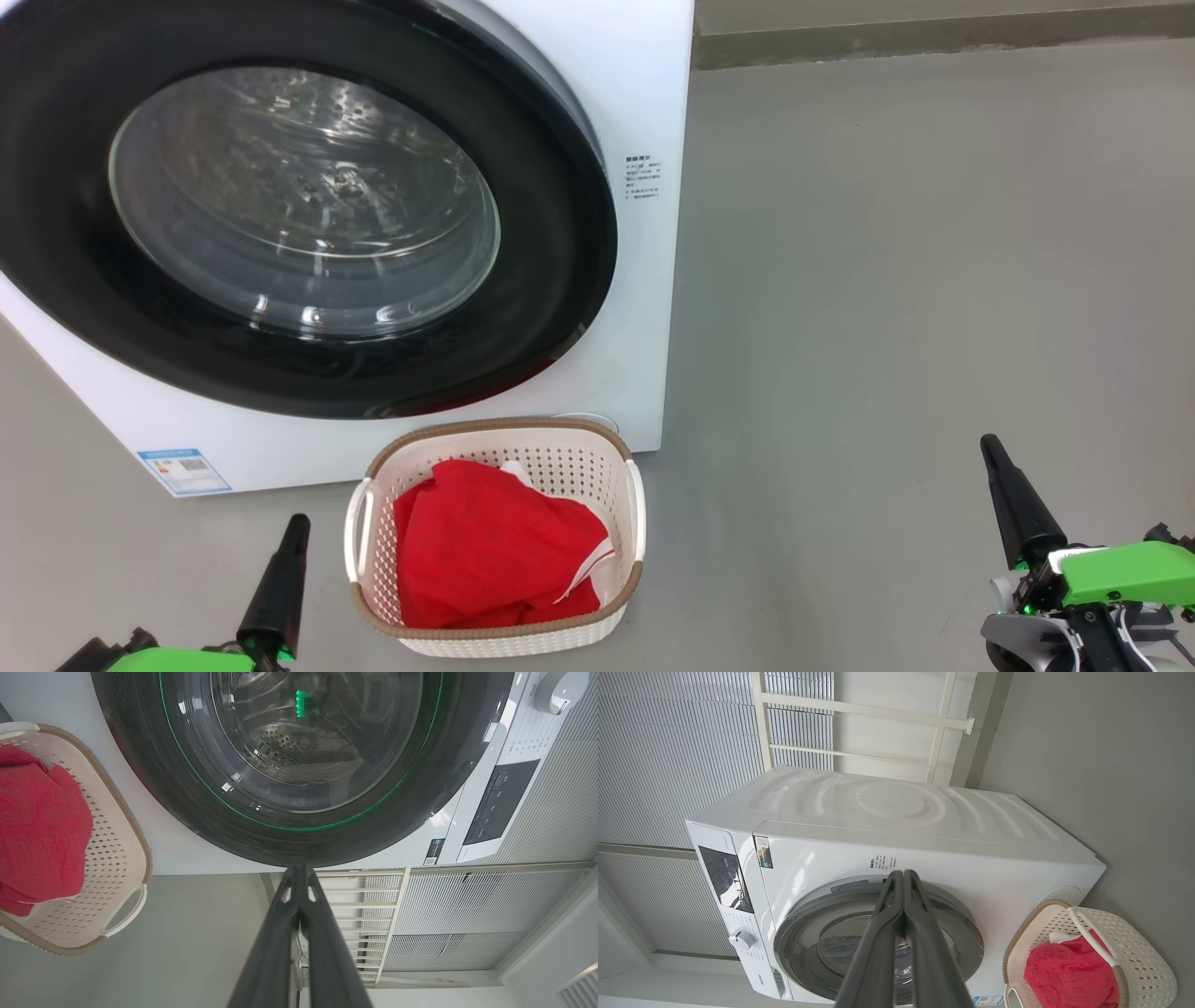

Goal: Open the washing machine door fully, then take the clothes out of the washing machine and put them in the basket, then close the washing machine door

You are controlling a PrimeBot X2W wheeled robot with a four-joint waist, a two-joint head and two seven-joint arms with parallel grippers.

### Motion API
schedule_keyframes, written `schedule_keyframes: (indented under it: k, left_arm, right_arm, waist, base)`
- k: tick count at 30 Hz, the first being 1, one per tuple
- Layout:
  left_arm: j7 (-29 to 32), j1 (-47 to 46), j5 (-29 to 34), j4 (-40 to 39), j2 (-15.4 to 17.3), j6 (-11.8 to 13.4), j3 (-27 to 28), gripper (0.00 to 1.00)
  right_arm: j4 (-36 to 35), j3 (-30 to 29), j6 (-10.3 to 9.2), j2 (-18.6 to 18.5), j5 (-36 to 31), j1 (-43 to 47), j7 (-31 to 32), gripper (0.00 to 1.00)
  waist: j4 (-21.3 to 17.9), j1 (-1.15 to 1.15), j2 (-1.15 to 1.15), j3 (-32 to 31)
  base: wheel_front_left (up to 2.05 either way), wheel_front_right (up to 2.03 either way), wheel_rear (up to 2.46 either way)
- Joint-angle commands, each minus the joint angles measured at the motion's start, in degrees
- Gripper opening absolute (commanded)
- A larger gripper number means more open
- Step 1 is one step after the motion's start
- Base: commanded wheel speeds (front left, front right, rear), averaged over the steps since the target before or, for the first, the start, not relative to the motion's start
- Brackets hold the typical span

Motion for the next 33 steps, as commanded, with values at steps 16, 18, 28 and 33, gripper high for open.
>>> schedule_keyframes:
  k: [16, 18, 28, 33]
  left_arm:
    - [0.5, -2.3, -0.6, -1.2, 0.5, -0.4, 2.2, 0.0]
    - [0.5, -2.3, -0.6, -1.2, 0.5, -0.4, 2.2, 0.0]
    - [0.6, -2.3, -0.5, -1.2, 0.5, -0.4, 2.3, 0.0]
    - [0.6, -2.3, -0.5, -1.2, 0.4, -0.4, 2.3, 0.0]
  right_arm:
    - [-1.7, 0.8, -0.03, -0.6, 0.0, -2.4, 0.4, 0.0]
    - [-1.7, 0.8, -0.03, -0.6, 0.0, -2.4, 0.4, 0.0]
    - [-1.7, 0.7, -0.03, -0.5, -0.1, -2.4, 0.5, 0.0]
    - [-1.7, 0.6, -0.03, -0.5, -0.1, -2.4, 0.5, 0.0]
  waist:
    - [0.0, 0.0, 0.0, 0.0]
    - [0.0, 0.0, 0.0, 0.0]
    - [0.0, 0.0, 0.0, 0.0]
    - [0.0, 0.0, 0.0, 0.0]
  base:
    - [0.0, 0.0, 0.0]
    - [0.0, 0.0, 0.0]
    - [0.0, 0.0, 0.0]
    - [0.0, 0.0, 0.0]
